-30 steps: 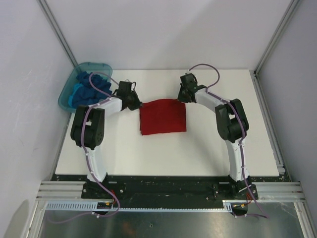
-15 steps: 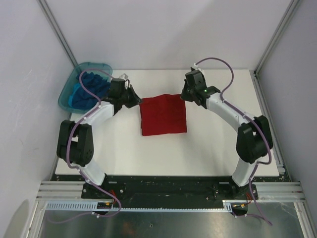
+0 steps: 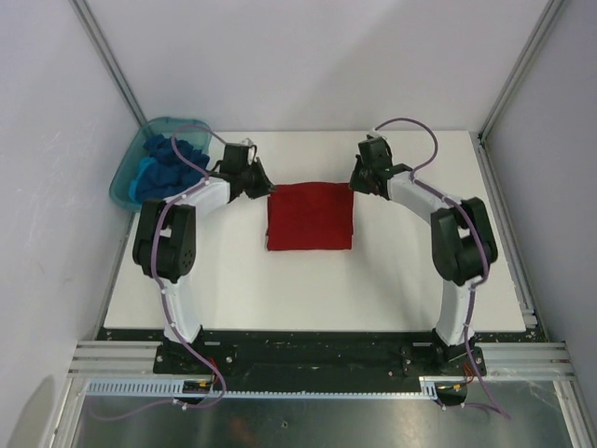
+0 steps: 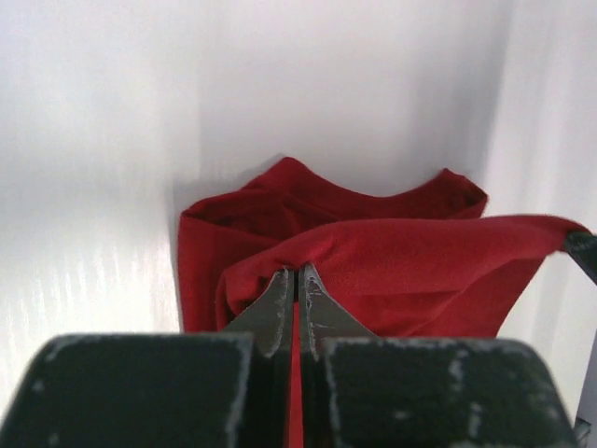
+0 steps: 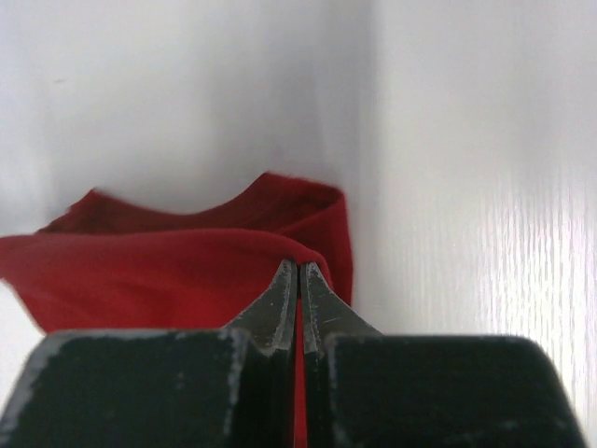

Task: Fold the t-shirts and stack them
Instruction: Fold the long partially folded tshirt into a neat square

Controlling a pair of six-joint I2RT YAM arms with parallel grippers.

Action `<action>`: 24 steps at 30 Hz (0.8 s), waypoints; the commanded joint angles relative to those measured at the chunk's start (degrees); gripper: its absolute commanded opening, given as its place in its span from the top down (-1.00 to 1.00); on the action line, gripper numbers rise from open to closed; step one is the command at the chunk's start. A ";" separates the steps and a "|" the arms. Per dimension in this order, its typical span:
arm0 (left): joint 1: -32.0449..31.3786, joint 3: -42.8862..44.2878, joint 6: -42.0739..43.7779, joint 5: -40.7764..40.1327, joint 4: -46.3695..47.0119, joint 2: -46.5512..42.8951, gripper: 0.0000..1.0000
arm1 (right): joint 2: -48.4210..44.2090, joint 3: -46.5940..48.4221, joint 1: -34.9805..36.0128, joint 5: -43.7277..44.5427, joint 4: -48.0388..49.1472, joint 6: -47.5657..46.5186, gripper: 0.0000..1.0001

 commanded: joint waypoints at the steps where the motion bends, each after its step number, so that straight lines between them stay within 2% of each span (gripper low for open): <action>1: 1.14 2.92 0.06 -3.90 0.20 1.23 1.00 | 7.40 7.19 -1.99 -2.74 4.14 -4.18 1.00; 7: 1.74 1.39 0.47 -3.78 0.16 -1.12 1.00 | 8.55 11.47 -1.85 -1.80 2.10 -3.40 1.00; 16: 2.26 -5.97 -1.03 -5.09 -0.01 -11.99 1.00 | 1.27 7.80 -0.40 -0.52 2.80 -2.05 1.00; 24: 3.18 -6.90 -1.06 -6.32 -0.29 -10.56 1.00 | 6.61 10.21 0.33 -1.19 3.55 -3.05 1.00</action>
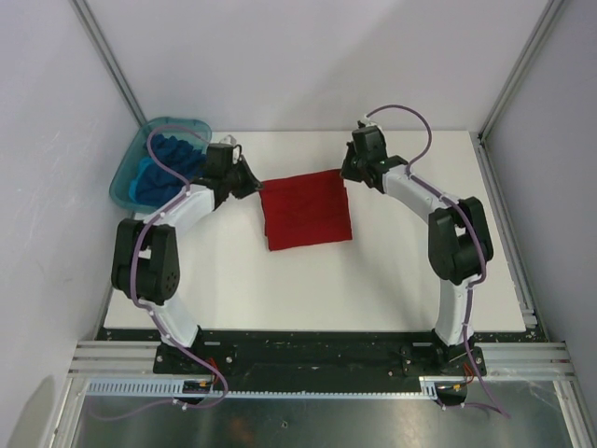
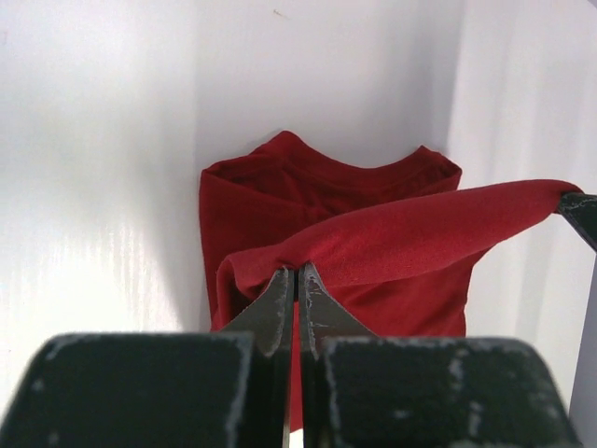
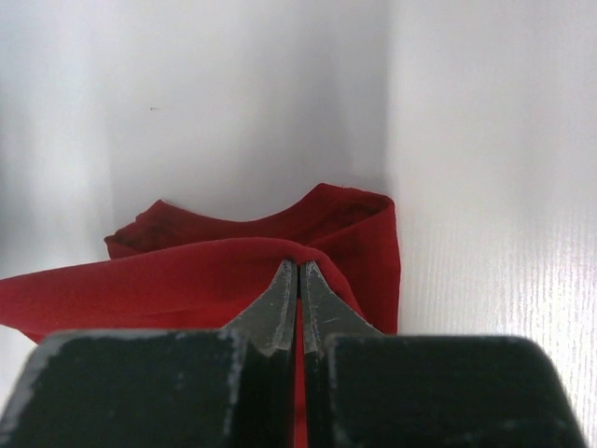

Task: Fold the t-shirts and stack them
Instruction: Fold the long partially folded tshirt into a neat square

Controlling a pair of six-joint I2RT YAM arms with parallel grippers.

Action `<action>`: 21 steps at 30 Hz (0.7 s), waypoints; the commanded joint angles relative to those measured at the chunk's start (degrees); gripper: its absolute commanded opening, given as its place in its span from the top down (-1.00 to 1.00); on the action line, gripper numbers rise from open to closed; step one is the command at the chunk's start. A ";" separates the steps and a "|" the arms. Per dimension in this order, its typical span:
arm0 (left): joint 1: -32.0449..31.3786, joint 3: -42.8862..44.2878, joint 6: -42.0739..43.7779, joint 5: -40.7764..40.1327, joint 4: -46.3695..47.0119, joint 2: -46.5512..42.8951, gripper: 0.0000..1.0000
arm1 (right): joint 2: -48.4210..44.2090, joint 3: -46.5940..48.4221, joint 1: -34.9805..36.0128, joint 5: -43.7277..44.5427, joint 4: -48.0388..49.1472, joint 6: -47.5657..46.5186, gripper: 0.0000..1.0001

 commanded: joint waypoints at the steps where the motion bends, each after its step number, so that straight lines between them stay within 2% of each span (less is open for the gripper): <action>1: 1.28 0.73 0.06 -2.84 0.36 1.73 1.00 | 3.37 3.09 -0.12 1.44 1.80 -0.94 1.00; 10: 3.37 11.79 3.41 1.79 0.38 15.10 1.00 | 8.46 9.67 -1.64 3.65 -1.28 -0.12 1.00; 14: 3.83 12.20 2.95 2.90 0.40 14.29 1.00 | 7.42 11.90 -1.54 4.00 -3.06 -0.53 1.00; 21: 3.81 9.27 2.93 5.02 0.42 10.60 1.00 | 2.33 9.80 -0.60 6.25 -6.36 1.42 1.00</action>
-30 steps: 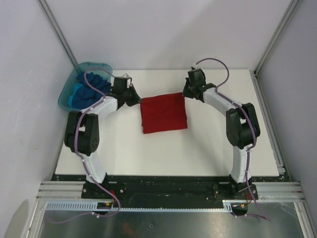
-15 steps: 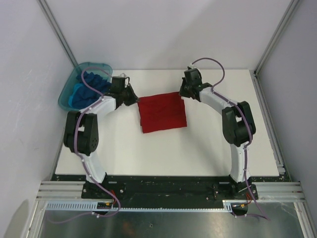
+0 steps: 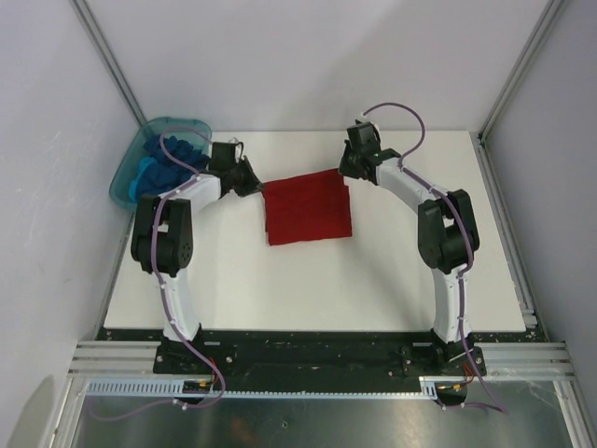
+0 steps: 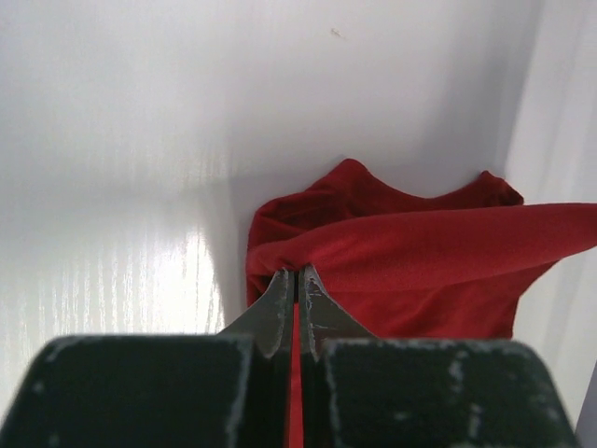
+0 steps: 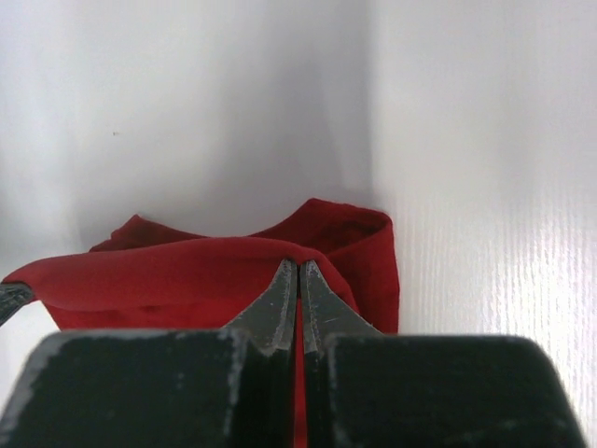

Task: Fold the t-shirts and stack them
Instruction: Fold the long partially folded tshirt into a neat square

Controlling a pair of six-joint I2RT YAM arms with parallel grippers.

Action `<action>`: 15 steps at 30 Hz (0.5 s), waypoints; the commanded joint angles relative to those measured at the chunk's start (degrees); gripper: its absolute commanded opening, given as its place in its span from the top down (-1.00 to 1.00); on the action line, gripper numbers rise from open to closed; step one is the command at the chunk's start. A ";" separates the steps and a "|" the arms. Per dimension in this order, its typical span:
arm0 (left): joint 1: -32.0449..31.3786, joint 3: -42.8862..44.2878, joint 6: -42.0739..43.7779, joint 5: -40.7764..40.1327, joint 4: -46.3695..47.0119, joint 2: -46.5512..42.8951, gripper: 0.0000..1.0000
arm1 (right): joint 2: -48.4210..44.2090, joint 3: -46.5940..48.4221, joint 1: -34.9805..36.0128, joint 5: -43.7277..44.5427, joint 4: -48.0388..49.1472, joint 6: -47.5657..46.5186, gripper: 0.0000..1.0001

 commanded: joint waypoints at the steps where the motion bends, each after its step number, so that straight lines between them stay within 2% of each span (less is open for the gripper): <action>1: 0.84 -0.27 1.67 1.29 0.80 -5.30 1.00 | -7.10 -0.12 0.11 5.09 -2.34 1.38 1.00; 7: 0.82 1.20 2.07 2.31 0.79 -3.61 1.00 | -9.46 -3.48 0.62 6.85 -2.30 2.23 1.00; 13: 0.82 5.77 2.07 3.35 0.80 1.41 1.00 | -4.51 -0.82 0.03 6.88 -1.76 1.65 1.00; 15: 0.82 8.36 2.12 4.32 0.79 3.86 0.92 | -1.48 1.07 -0.80 6.23 -1.65 1.47 0.99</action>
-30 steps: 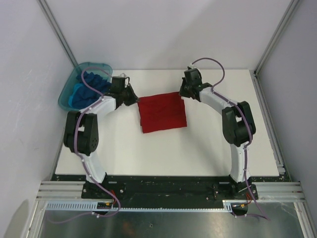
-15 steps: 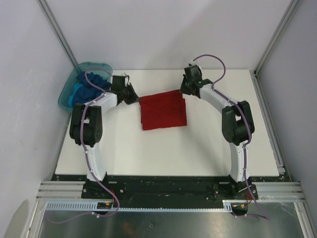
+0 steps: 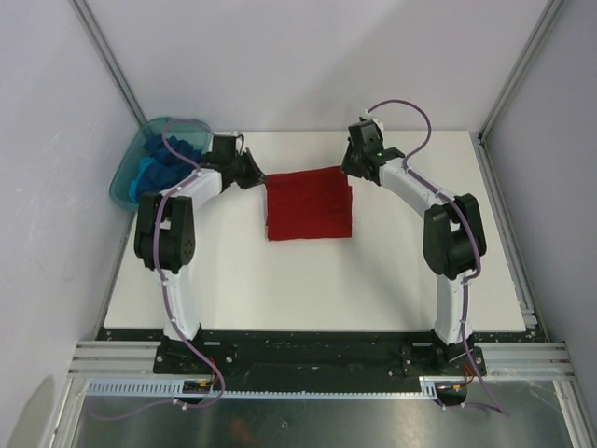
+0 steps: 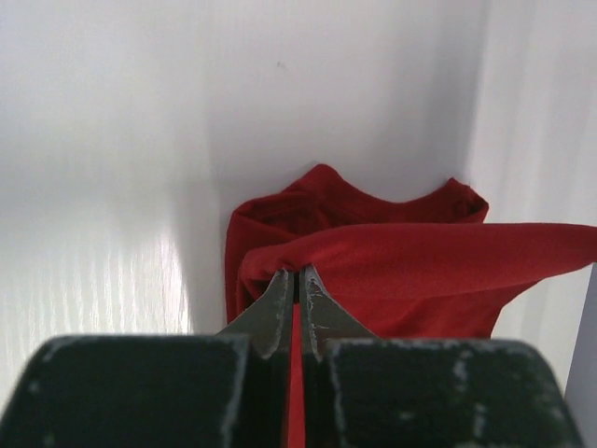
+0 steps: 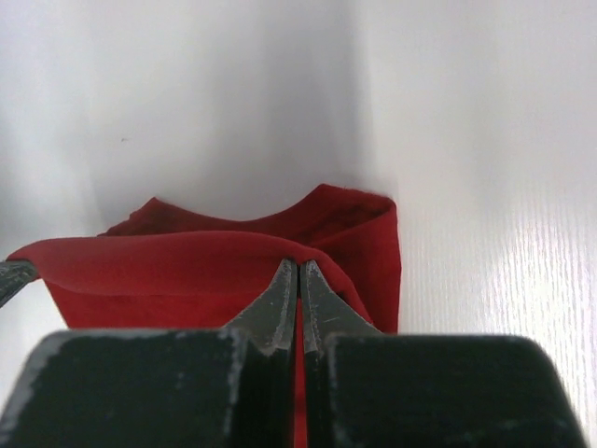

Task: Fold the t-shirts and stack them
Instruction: Fold the long partially folded tshirt into a neat square, then put the neatly folded tshirt into the corner of the board with the right arm

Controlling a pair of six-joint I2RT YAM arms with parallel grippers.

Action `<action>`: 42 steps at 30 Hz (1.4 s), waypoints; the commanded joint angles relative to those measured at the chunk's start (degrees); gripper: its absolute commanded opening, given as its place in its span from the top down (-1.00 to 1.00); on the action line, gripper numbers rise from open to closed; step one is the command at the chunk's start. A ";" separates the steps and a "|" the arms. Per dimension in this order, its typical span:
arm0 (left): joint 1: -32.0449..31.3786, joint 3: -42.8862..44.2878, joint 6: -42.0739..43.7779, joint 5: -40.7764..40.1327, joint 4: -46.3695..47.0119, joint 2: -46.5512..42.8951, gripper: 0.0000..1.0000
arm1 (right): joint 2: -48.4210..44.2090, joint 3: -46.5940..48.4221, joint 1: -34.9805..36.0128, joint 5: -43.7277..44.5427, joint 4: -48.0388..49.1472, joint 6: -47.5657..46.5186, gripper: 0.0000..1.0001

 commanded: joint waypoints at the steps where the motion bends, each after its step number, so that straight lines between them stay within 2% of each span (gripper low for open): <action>1: 0.78 6.64 1.71 1.40 0.80 4.80 0.80 | 5.99 5.47 -2.29 2.41 0.38 -0.28 0.90; 4: 0.80 9.22 2.66 1.92 0.80 6.06 0.23 | 10.02 10.08 -3.88 1.65 -2.25 -0.64 0.33; 6: 0.82 9.11 3.57 1.14 0.74 4.37 -0.09 | 11.60 13.92 -4.42 1.38 -4.84 -1.58 0.04; 8: 0.82 7.74 4.32 0.35 0.66 1.38 -0.28 | 12.21 17.48 -4.53 1.40 -7.81 -2.54 -0.07; 10: 0.71 5.20 4.42 -0.11 0.61 -2.21 -0.32 | 11.02 18.72 -4.30 1.51 -9.37 -2.91 -0.08; 13: -0.58 -0.55 3.90 -0.23 0.47 -8.42 -0.20 | 7.08 15.81 -3.16 0.89 -9.42 -2.87 -0.01; 17: -4.24 -7.89 3.08 -0.38 0.39 -14.34 0.23 | 1.41 7.93 -0.72 -1.87 -8.86 -0.40 0.18; 20: -7.02 -10.83 1.74 1.05 0.42 -15.30 0.50 | -3.54 -1.66 1.26 -5.17 -5.01 3.12 0.28; 23: -10.04 -11.75 0.07 3.12 0.52 -13.83 0.67 | -7.42 -10.51 2.24 -8.59 -1.25 7.09 0.40; 27: -14.25 -10.47 -1.27 5.25 1.02 -9.53 0.76 | -8.96 -17.87 2.78 -10.88 0.61 9.75 0.55; 32: -16.55 -9.42 -2.77 6.06 2.44 -4.42 0.80 | -8.72 -24.00 3.27 -12.81 3.26 11.43 0.59; 42: -18.03 -11.85 -3.34 3.50 2.80 -1.11 0.79 | -10.23 -27.24 2.37 -12.13 4.17 11.61 0.62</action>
